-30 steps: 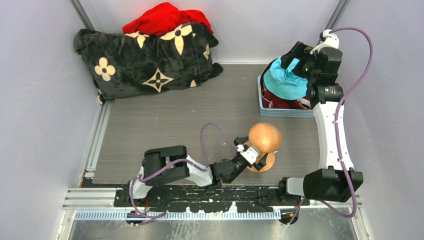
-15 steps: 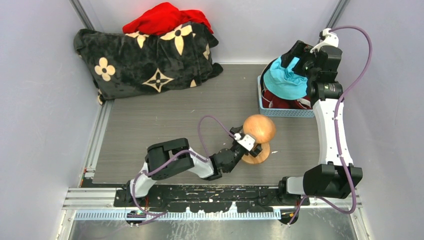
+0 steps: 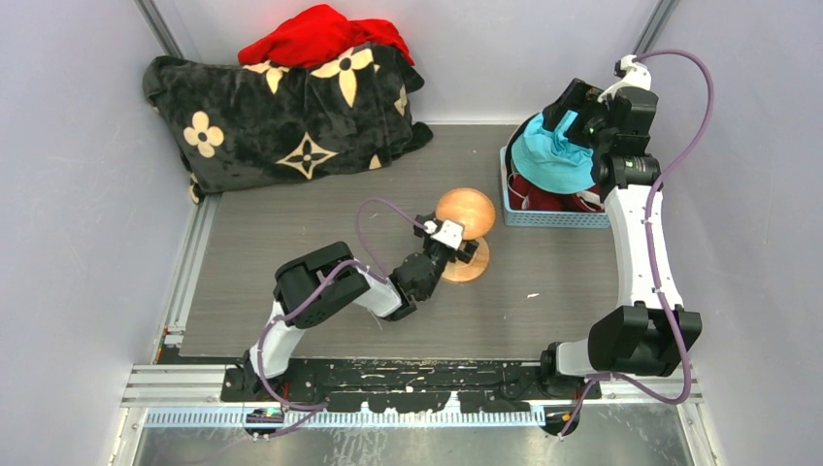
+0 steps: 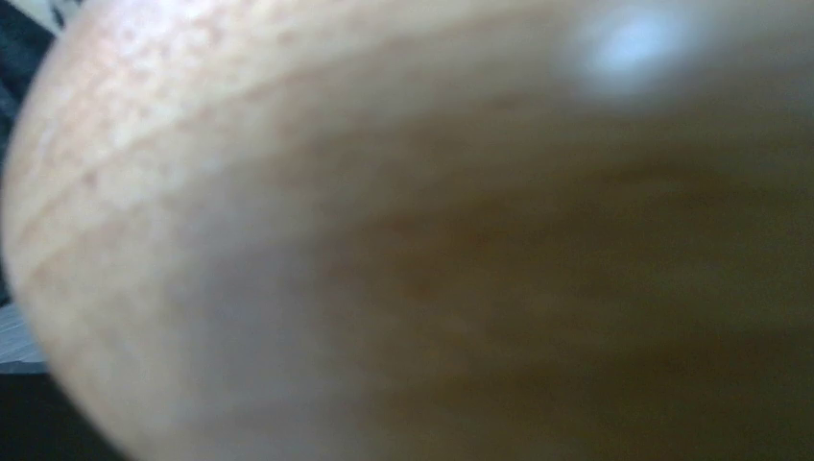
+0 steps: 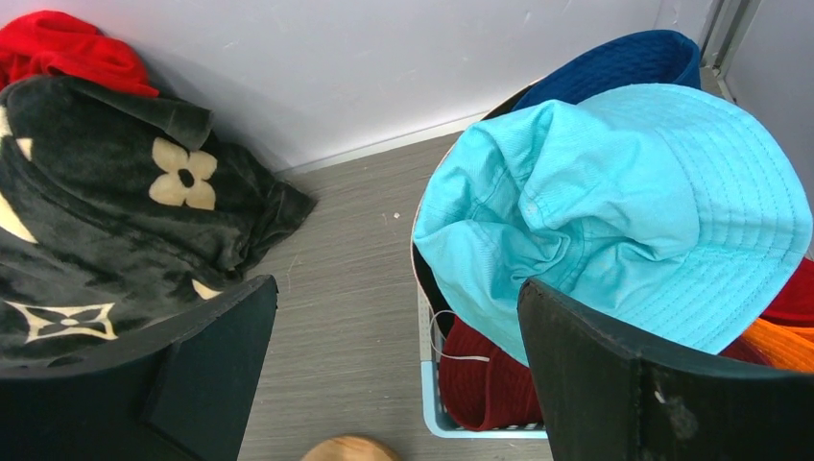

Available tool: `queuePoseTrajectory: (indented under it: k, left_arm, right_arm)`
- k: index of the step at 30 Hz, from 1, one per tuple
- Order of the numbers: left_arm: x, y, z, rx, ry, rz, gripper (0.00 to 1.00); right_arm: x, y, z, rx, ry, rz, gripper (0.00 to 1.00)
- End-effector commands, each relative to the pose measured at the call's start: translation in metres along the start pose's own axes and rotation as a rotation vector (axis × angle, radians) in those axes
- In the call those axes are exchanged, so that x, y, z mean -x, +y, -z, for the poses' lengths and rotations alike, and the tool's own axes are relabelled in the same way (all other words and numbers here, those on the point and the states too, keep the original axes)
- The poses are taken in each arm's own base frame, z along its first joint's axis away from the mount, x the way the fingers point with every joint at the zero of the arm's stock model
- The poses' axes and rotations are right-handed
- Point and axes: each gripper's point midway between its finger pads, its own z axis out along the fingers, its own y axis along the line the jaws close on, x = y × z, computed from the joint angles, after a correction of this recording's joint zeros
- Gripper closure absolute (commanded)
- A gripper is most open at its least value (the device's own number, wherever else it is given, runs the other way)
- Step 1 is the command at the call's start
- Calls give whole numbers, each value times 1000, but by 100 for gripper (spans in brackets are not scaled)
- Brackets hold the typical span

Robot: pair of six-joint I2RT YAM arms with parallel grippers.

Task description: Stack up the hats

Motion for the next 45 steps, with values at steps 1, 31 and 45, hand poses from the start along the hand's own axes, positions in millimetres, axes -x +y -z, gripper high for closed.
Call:
queuePoseTrajectory:
  k: [1, 31, 45]
  left_arm:
    - [9, 49, -11, 117, -37, 25, 1]
    - [-15, 168, -38, 309, -5, 43, 1]
    - [34, 118, -17, 213, -22, 13, 1]
  right_arm:
    - [36, 14, 2, 49, -107, 8, 0]
    - [13, -18, -16, -96, -6, 28, 0]
    - [-19, -63, -70, -279, 128, 18, 0]
